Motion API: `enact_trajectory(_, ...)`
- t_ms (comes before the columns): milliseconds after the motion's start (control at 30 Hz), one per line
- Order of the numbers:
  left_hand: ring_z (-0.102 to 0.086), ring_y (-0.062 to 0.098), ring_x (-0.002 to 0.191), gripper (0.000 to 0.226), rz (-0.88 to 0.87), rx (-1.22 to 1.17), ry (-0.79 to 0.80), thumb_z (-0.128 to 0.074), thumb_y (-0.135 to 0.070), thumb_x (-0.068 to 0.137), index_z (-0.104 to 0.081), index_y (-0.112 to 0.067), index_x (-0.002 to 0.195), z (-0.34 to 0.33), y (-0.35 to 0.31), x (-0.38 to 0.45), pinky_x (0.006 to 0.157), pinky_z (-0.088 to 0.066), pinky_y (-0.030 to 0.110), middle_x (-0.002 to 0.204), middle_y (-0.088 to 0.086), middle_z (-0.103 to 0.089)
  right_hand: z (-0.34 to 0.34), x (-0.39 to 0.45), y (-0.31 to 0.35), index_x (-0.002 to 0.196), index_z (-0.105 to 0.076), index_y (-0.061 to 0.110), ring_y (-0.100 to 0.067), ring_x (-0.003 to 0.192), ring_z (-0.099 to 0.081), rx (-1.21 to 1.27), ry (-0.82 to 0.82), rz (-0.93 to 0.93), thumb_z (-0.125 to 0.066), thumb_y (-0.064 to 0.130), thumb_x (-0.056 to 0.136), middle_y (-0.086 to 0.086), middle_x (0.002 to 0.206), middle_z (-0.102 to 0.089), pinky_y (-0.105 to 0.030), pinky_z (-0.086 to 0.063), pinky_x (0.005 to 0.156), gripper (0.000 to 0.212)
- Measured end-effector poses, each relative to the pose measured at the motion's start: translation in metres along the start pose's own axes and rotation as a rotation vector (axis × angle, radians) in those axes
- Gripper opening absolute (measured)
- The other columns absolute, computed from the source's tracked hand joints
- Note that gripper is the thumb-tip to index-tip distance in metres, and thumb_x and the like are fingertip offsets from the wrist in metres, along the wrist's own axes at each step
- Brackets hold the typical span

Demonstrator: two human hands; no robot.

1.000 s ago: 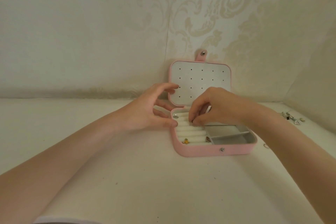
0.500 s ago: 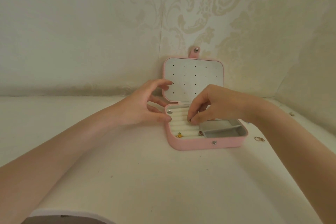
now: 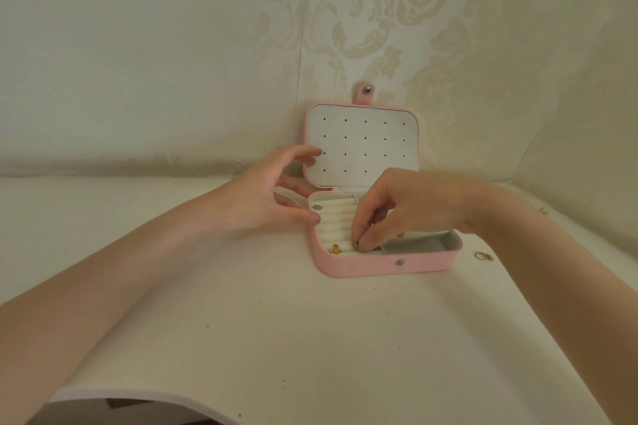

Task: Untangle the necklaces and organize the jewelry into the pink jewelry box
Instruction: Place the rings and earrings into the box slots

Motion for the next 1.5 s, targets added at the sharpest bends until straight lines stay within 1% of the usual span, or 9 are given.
enact_trajectory(133, -0.061, -0.002, 0.096, 0.077, 0.007, -0.001, -0.006, -0.078, -0.006, 0.070, -0.036, -0.035, 0.128, 0.000, 0.000, 0.000, 0.076, -0.053, 0.019, 0.128, -0.009, -0.040, -0.005, 0.005, 0.001, 0.074, -0.074, 0.017, -0.010, 0.067, -0.050, -0.008, -0.023, 0.022, -0.075, 0.010, 0.075, 0.005, 0.065, -0.062, -0.027, -0.039, 0.070, 0.007)
enact_trajectory(500, -0.061, -0.002, 0.096, 0.075, -0.005, 0.007, -0.006, -0.078, -0.007, 0.070, -0.036, -0.042, 0.120, 0.000, 0.000, 0.000, 0.078, -0.054, 0.021, 0.128, -0.008, -0.040, -0.004, 0.008, 0.003, 0.071, -0.073, 0.017, -0.008, 0.064, -0.052, -0.040, 0.000, -0.002, -0.076, 0.011, 0.074, 0.000, 0.068, -0.063, -0.029, -0.041, 0.068, 0.008)
enact_trajectory(767, -0.061, -0.002, 0.097, 0.075, -0.008, 0.011, -0.001, -0.079, -0.008, 0.070, -0.036, -0.043, 0.120, 0.000, 0.001, 0.000, 0.078, -0.054, 0.021, 0.128, -0.008, -0.040, -0.004, 0.009, 0.007, 0.067, -0.069, 0.021, -0.007, 0.060, -0.046, -0.071, 0.018, -0.046, -0.077, 0.013, 0.074, 0.000, 0.071, -0.059, -0.017, -0.036, 0.055, 0.013)
enact_trajectory(867, -0.061, -0.002, 0.097, 0.075, -0.007, 0.006, -0.002, -0.078, -0.007, 0.070, -0.036, -0.045, 0.119, 0.000, 0.001, 0.000, 0.077, -0.053, 0.020, 0.128, -0.009, -0.040, -0.004, 0.012, 0.007, 0.067, -0.069, 0.020, -0.009, 0.064, -0.047, -0.071, 0.035, -0.049, -0.077, 0.013, 0.073, -0.002, 0.071, -0.059, -0.018, -0.036, 0.054, 0.013)
enact_trajectory(1000, -0.061, -0.003, 0.096, 0.074, -0.009, 0.001, -0.005, -0.078, -0.005, 0.070, -0.036, -0.043, 0.119, 0.000, 0.000, 0.000, 0.075, -0.053, 0.018, 0.128, -0.007, -0.040, -0.001, 0.011, 0.006, 0.069, -0.071, 0.018, -0.006, 0.059, -0.047, -0.085, 0.032, -0.029, -0.076, 0.012, 0.074, 0.000, 0.068, -0.061, -0.016, -0.039, 0.053, 0.009)
enact_trajectory(1133, -0.061, -0.001, 0.098, 0.075, -0.015, -0.001, 0.002, -0.079, -0.006, 0.069, -0.037, -0.045, 0.118, 0.000, 0.001, 0.000, 0.075, -0.053, 0.019, 0.129, -0.006, -0.041, 0.021, 0.009, 0.007, 0.072, -0.073, 0.010, -0.005, 0.054, -0.046, 0.008, -0.082, 0.009, -0.074, 0.010, 0.075, 0.007, 0.057, -0.058, -0.013, -0.040, 0.055, 0.003)
enact_trajectory(1233, -0.061, -0.002, 0.097, 0.075, -0.018, -0.003, 0.005, -0.079, -0.007, 0.069, -0.037, -0.045, 0.118, 0.000, 0.001, 0.001, 0.075, -0.054, 0.021, 0.127, -0.007, -0.041, 0.037, 0.019, 0.006, 0.068, -0.074, 0.016, -0.006, 0.056, -0.048, -0.004, -0.194, 0.019, -0.074, 0.013, 0.074, 0.008, 0.057, -0.060, -0.017, -0.041, 0.059, 0.006)
enact_trajectory(1400, -0.060, -0.003, 0.097, 0.075, -0.021, 0.003, 0.009, -0.079, -0.009, 0.069, -0.036, -0.046, 0.117, 0.001, 0.002, 0.000, 0.076, -0.054, 0.022, 0.126, -0.009, -0.040, 0.026, 0.040, 0.000, 0.074, -0.073, 0.007, -0.003, 0.055, -0.049, 0.010, -0.152, 0.029, -0.071, 0.008, 0.075, -0.001, 0.067, -0.063, -0.014, -0.043, 0.057, 0.003)
enact_trajectory(1500, -0.059, -0.003, 0.097, 0.075, -0.018, 0.001, 0.014, -0.079, -0.008, 0.069, -0.037, -0.046, 0.117, 0.001, 0.001, 0.001, 0.076, -0.054, 0.021, 0.125, -0.010, -0.040, 0.025, 0.045, -0.005, 0.070, -0.072, 0.011, -0.002, 0.049, -0.048, -0.054, -0.155, 0.017, -0.072, 0.009, 0.076, 0.006, 0.058, -0.060, -0.013, -0.042, 0.055, 0.006)
Point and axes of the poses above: each hand's wrist, its own x-axis towards the middle knuckle, its own z-axis out of the back of the hand, y = z × x, the point moved 4 cm from there along x, towards the middle knuckle
